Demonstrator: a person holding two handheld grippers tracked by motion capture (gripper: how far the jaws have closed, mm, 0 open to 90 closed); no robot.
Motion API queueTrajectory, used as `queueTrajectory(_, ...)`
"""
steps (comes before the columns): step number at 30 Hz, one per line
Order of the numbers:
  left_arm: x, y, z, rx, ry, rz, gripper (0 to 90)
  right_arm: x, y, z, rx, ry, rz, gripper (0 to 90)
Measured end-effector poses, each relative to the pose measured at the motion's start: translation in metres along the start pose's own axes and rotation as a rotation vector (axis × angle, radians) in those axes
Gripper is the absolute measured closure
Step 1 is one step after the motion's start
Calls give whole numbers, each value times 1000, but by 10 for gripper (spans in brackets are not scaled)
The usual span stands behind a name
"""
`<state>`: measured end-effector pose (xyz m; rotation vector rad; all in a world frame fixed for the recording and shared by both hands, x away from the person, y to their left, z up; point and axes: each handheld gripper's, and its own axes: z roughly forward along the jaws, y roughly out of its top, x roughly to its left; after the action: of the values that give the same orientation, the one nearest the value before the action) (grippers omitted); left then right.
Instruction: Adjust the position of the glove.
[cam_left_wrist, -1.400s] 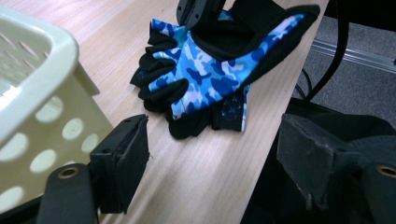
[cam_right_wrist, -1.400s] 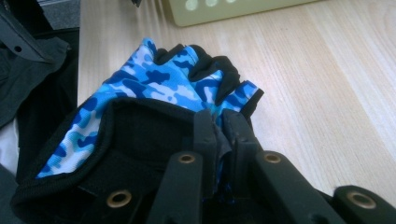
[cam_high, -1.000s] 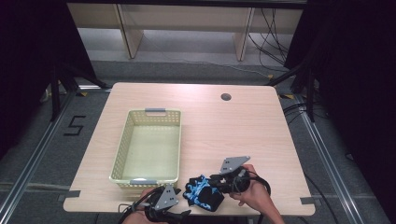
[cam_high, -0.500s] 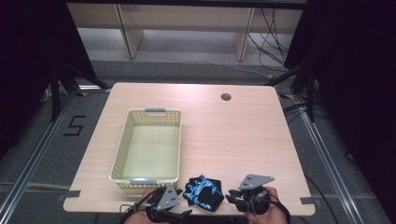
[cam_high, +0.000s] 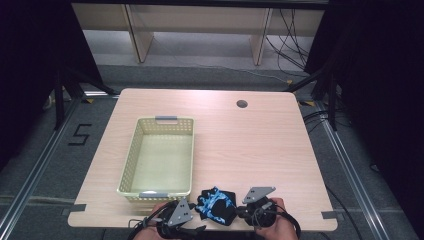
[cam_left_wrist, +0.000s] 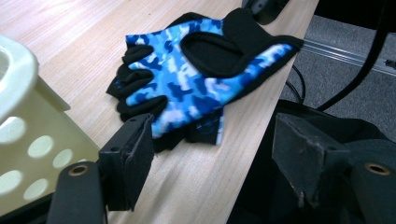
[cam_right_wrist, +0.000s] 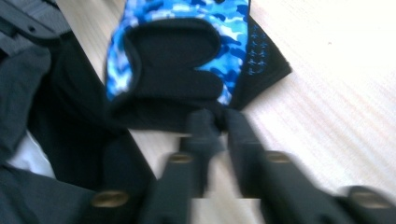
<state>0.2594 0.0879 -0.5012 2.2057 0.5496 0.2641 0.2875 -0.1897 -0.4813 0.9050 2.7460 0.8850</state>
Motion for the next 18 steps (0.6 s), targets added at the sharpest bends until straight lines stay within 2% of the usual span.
queueTrajectory(1,0,0,1,-11,1,-5,285,0,0,1,-1,-5,3,879)
queueTrajectory(2,-1,-1,2,-22,7,-22,286,-3,-1,-1,-5,-16,-18,883)
queueTrajectory(3,2,0,1,-5,2,-2,286,-3,0,-3,0,-23,6,884)
queueTrajectory(4,1,0,1,-9,7,-9,286,-4,1,-5,8,-27,3,884)
queueTrajectory(7,1,-1,1,1,1,-7,288,-11,6,-9,-27,-11,-46,885)
queueTrajectory(9,1,-1,1,-3,12,-6,290,-11,8,-13,-27,5,-47,885)
queueTrajectory(10,2,-1,2,-6,5,-8,297,-14,16,-16,-55,8,-81,885)
queueTrajectory(11,3,0,3,3,9,4,303,-16,18,-18,-52,14,-122,885)
queueTrajectory(13,3,0,3,5,8,-1,314,-16,21,-20,-59,22,-111,885)
queueTrajectory(14,2,0,3,1,11,-8,329,-21,29,-21,-51,21,-178,885)
queueTrajectory(15,2,0,3,1,11,-8,335,-21,29,-21,-51,21,-178,885)
queueTrajectory(16,1,-1,4,-1,12,-6,339,-25,37,-20,-46,51,-216,885)
queueTrajectory(17,1,-1,4,-1,12,-6,343,-25,37,-20,-46,51,-216,885)
queueTrajectory(18,2,-1,4,20,2,-6,347,-32,46,-17,-26,84,-272,885)
